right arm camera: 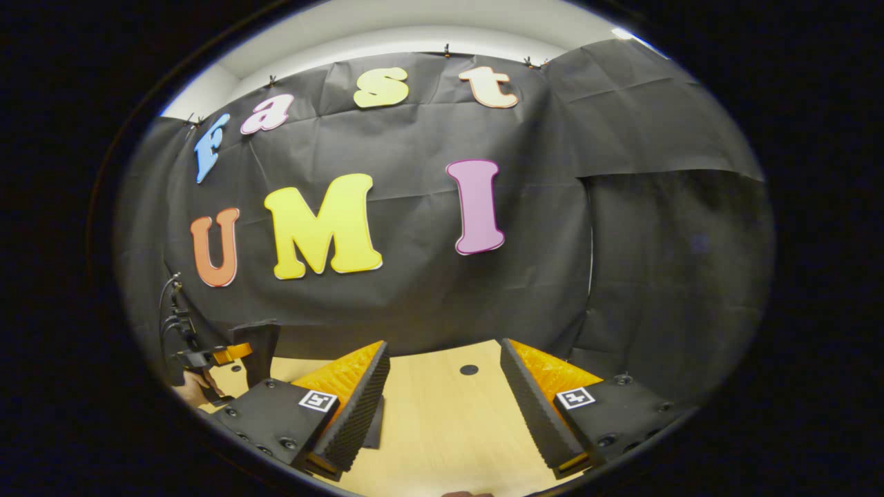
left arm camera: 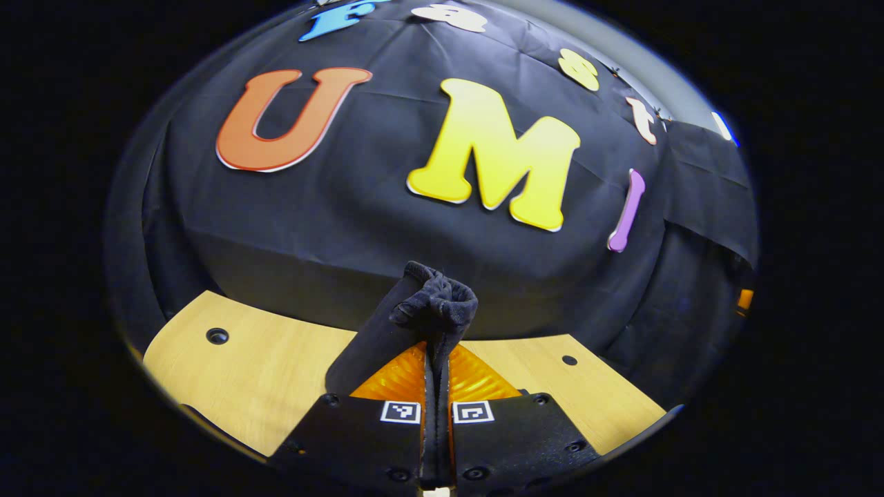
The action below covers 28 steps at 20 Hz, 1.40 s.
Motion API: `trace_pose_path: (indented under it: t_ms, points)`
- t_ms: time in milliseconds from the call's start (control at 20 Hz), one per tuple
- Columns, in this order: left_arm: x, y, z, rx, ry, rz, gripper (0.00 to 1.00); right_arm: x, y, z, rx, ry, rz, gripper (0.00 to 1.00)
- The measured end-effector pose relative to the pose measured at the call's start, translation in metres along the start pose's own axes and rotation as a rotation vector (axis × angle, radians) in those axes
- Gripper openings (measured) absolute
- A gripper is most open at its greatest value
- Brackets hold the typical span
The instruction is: Grasp the waist and the cuffs of the jeans and fold them to make the two legs overlap; first hold the waist and fold one-third of the jeans toward the cuffs, then hold the cuffs and fold the remaining one-third in the same direction to finish folding.
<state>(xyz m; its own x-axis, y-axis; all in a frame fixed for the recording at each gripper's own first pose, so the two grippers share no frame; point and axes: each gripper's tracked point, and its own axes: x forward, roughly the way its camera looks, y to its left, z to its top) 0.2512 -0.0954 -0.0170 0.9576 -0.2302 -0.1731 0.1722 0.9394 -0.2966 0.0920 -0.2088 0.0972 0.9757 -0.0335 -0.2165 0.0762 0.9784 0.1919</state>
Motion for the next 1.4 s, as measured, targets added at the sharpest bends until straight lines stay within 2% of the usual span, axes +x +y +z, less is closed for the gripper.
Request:
trace_pose_path:
  t_ms: [400,500,700,1000,1100,1150,1200,1350,1400]
  points:
    - [0.034,-0.064,-0.086,0.131,0.177,-0.087,0.04,0.003,-0.023,-0.013,0.073,0.02,-0.04,0.94]
    - [0.035,-0.071,-0.109,0.152,0.223,-0.096,0.04,0.005,-0.027,-0.014,0.082,0.026,-0.044,1.0]
    - [0.04,-0.075,-0.147,0.229,0.278,-0.086,0.04,0.009,-0.033,-0.018,0.101,0.032,-0.057,0.99]
    - [0.043,-0.075,-0.188,0.265,0.341,-0.057,0.05,0.013,-0.037,-0.025,0.109,0.044,-0.045,0.99]
    - [0.041,-0.08,-0.195,0.245,0.353,-0.085,0.06,0.015,-0.037,-0.025,0.111,0.05,-0.044,1.0]
    - [0.04,-0.087,-0.199,0.217,0.367,-0.115,0.14,0.017,-0.037,-0.025,0.114,0.053,-0.043,1.0]
    - [0.036,-0.094,-0.201,0.189,0.386,-0.136,0.08,0.017,-0.038,-0.026,0.118,0.055,-0.042,0.99]
    - [0.032,-0.096,-0.191,0.215,0.361,-0.127,1.0,0.022,-0.037,-0.028,0.144,0.06,-0.035,1.0]
    - [0.028,-0.1,-0.187,0.217,0.35,-0.137,1.0,0.023,-0.036,-0.031,0.15,0.065,-0.03,0.99]
